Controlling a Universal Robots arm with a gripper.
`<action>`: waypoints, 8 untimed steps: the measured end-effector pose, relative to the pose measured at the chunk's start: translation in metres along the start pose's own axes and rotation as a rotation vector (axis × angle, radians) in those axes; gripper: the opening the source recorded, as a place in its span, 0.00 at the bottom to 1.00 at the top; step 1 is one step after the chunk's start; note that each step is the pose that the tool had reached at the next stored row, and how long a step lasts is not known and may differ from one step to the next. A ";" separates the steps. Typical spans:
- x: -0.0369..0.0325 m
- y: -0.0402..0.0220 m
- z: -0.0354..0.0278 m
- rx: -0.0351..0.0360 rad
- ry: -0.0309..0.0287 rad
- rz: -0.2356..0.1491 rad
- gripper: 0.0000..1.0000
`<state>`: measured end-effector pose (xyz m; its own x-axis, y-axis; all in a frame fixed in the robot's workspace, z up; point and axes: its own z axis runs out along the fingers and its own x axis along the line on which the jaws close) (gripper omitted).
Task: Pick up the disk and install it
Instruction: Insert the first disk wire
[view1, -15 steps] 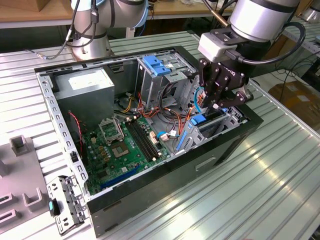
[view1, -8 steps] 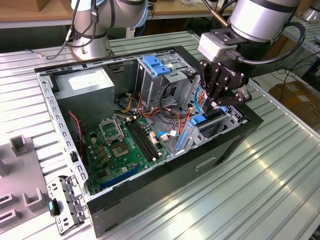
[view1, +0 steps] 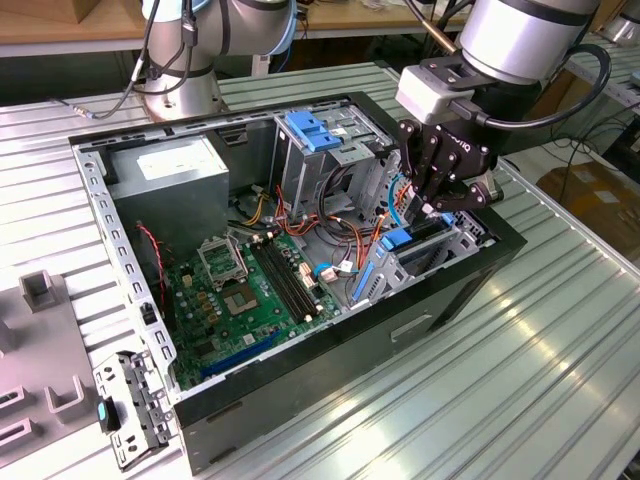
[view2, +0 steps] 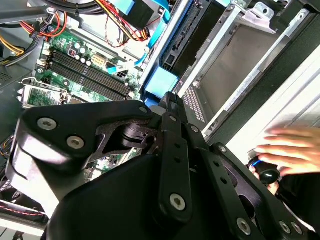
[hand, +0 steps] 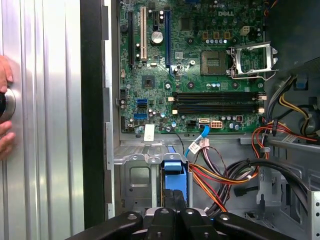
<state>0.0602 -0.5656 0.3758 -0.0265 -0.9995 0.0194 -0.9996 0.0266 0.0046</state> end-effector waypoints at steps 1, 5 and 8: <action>0.0000 -0.0001 0.0000 0.0000 0.0000 0.000 0.11; 0.0000 -0.0017 0.0000 0.0000 0.0000 0.000 0.11; -0.0002 -0.0069 0.0002 0.0001 0.0015 0.000 0.11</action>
<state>0.0671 -0.5656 0.3756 -0.0265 -0.9994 0.0208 -0.9996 0.0266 0.0045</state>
